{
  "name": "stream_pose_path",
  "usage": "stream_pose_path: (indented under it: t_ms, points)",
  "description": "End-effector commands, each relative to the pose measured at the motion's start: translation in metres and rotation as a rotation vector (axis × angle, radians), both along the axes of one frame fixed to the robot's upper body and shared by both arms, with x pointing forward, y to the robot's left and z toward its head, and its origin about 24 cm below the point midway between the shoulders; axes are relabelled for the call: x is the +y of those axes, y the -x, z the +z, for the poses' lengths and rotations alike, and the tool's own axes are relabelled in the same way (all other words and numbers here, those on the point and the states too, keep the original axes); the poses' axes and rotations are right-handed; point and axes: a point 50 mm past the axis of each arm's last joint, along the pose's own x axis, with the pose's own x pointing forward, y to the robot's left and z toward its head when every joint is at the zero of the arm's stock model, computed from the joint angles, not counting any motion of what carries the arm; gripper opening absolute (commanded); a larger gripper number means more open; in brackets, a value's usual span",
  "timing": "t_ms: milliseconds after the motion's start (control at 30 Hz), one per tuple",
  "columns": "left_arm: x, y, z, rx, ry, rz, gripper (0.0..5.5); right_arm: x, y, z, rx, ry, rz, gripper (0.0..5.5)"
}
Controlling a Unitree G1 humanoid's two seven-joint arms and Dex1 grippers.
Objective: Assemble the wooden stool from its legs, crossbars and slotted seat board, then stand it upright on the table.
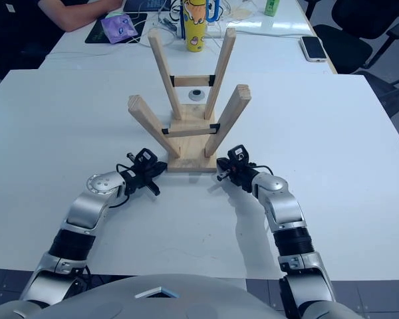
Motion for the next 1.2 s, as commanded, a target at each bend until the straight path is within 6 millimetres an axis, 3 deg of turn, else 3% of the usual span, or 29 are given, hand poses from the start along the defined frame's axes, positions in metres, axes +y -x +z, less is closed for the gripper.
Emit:
stream_pose_path:
  t_ms: [33, 267, 300, 367, 500, 600, 1067, 1133, 1200]
  points:
    - [-0.009, 0.009, 0.013, -0.093, 0.052, 0.023, 0.0, 0.012, 0.019, -0.013, 0.047, 0.022, 0.032, 0.03]
    - [0.047, 0.037, 0.05, -0.411, 0.053, 0.481, 0.0, -0.025, 0.03, 0.001, -0.146, 0.11, -0.253, 0.03]
    - [0.051, 0.041, 0.056, -0.458, 0.061, 0.532, 0.0, -0.03, 0.03, 0.01, -0.204, 0.092, -0.314, 0.03]
    - [0.05, 0.041, 0.075, -0.556, 0.117, 0.596, 0.0, -0.031, 0.028, 0.038, -0.352, 0.023, -0.399, 0.03]
    - [0.027, 0.028, 0.113, -0.696, 0.229, 0.564, 0.0, -0.022, 0.014, 0.102, -0.615, -0.136, -0.502, 0.03]
    - [0.013, 0.016, 0.132, -0.751, 0.265, 0.523, 0.0, -0.019, 0.004, 0.133, -0.698, -0.217, -0.571, 0.03]
    - [0.022, 0.014, 0.136, -0.774, 0.221, 0.609, 0.0, -0.018, 0.005, 0.15, -0.716, -0.322, -0.632, 0.03]
    - [0.004, 0.013, 0.136, -0.741, 0.264, 0.484, 0.0, -0.004, 0.006, 0.151, -0.681, -0.363, -0.539, 0.03]
    - [-0.031, 0.015, 0.125, -0.652, 0.258, 0.256, 0.0, 0.032, 0.013, 0.141, -0.573, -0.374, -0.283, 0.03]
